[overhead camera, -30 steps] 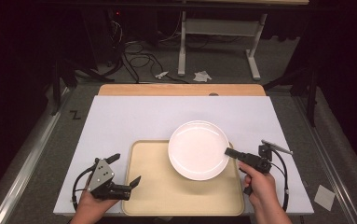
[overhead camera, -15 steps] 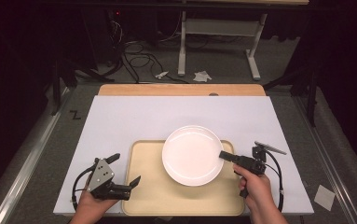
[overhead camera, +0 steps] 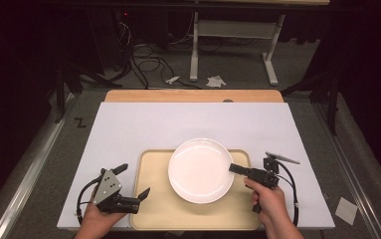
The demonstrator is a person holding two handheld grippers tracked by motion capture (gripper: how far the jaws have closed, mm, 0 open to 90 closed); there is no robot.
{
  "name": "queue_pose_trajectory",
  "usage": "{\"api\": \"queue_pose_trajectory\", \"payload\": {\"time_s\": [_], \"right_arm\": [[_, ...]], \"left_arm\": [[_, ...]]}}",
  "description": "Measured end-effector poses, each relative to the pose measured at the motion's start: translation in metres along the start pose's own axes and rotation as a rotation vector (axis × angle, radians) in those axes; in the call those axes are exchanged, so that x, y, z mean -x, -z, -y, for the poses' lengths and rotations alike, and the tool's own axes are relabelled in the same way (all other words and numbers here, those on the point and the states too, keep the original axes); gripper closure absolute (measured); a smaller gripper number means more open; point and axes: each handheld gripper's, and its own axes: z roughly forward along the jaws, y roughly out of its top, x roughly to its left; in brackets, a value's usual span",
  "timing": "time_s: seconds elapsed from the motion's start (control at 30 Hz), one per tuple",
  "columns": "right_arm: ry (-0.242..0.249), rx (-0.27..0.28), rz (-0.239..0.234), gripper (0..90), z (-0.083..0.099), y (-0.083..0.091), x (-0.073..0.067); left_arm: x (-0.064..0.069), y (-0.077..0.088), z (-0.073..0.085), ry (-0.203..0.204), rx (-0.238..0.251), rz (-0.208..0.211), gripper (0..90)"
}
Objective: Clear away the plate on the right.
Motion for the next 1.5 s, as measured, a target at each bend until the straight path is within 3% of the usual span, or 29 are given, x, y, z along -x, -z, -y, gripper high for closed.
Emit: {"api": "queue_pose_trajectory", "payload": {"time_s": [0.5, 1.5], "right_arm": [[0.039, -0.03, 0.034, 88.5, 0.005, -0.008, -0.002], [0.069, -0.092, 0.093, 87.6, 0.007, -0.013, 0.001]], "left_arm": [[0.0, 0.0, 0.0, 0.001, -0.001, 0.0, 0.3], [-0.001, 0.0, 0.001, 0.002, -0.004, 0.001, 0.3]]}}
